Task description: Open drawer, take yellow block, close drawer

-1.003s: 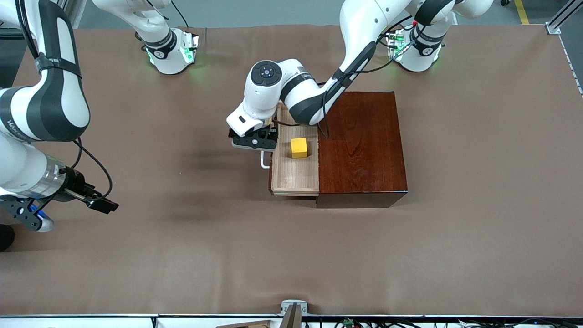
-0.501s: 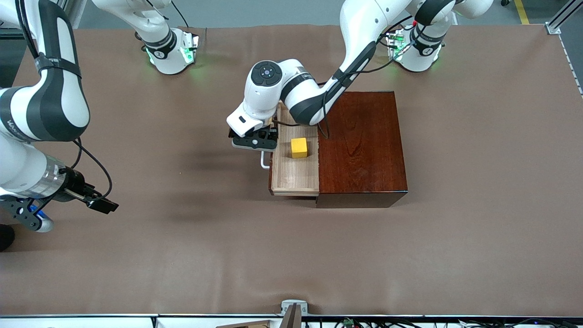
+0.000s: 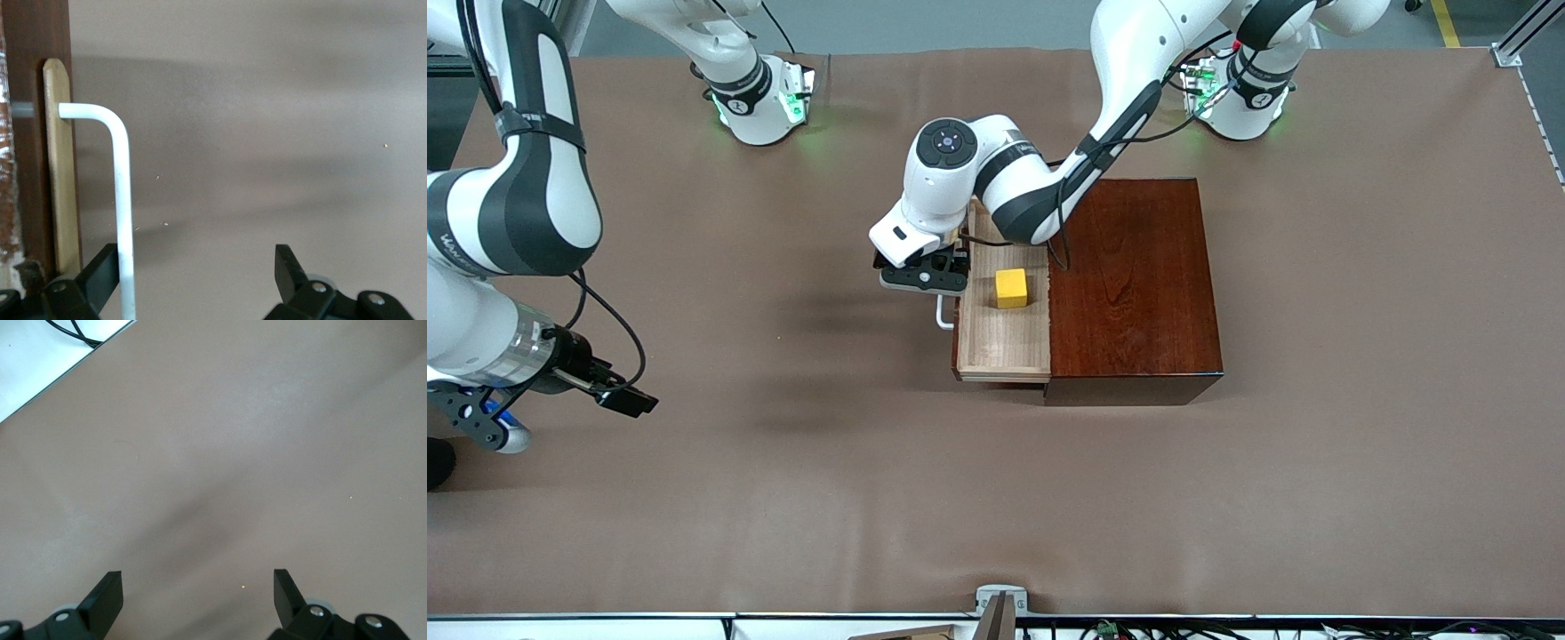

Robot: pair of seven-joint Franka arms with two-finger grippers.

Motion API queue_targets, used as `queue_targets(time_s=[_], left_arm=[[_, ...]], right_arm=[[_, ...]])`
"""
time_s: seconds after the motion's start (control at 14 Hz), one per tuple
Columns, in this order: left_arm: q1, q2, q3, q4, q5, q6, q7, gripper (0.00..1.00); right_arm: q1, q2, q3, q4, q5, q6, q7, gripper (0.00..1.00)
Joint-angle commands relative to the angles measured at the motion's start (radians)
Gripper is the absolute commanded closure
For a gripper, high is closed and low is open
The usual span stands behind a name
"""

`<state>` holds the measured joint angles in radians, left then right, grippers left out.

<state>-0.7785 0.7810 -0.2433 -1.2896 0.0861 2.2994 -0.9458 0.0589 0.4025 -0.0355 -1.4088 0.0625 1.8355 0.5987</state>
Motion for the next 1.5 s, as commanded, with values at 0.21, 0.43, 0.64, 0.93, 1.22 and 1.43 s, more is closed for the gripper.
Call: queue_targets(time_s=[0.21, 0.43, 0.64, 0.93, 1.22, 1.43], left_arm=[[-0.008, -0.011, -0.025, 0.044, -0.049, -0.052, 0.012, 0.0], [-0.008, -0.011, -0.025, 0.044, -0.049, -0.066, 0.012, 0.0], [0.008, -0.037, -0.028, 0.046, -0.052, -0.11, 0.012, 0.0], [0.045, -0.15, -0.036, 0.046, -0.074, -0.269, 0.012, 0.0], [0.113, -0.346, -0.03, 0.044, -0.088, -0.597, 0.03, 0.0], [0.194, -0.481, -0.022, 0.018, -0.066, -0.832, 0.282, 0.0]], right_arm=[[-0.005, 0.015, 0.003, 0.028, 0.016, -0.006, 0.001, 0.0], [-0.005, 0.016, 0.003, 0.028, 0.016, -0.006, 0.0, 0.0], [-0.005, 0.015, 0.003, 0.028, 0.016, -0.006, 0.0, 0.0], [-0.001, 0.015, 0.003, 0.033, 0.016, -0.007, 0.007, 0.0], [0.015, 0.009, 0.009, 0.033, 0.026, -0.012, 0.073, 0.0], [0.056, 0.004, 0.011, 0.033, 0.043, -0.018, 0.217, 0.0]])
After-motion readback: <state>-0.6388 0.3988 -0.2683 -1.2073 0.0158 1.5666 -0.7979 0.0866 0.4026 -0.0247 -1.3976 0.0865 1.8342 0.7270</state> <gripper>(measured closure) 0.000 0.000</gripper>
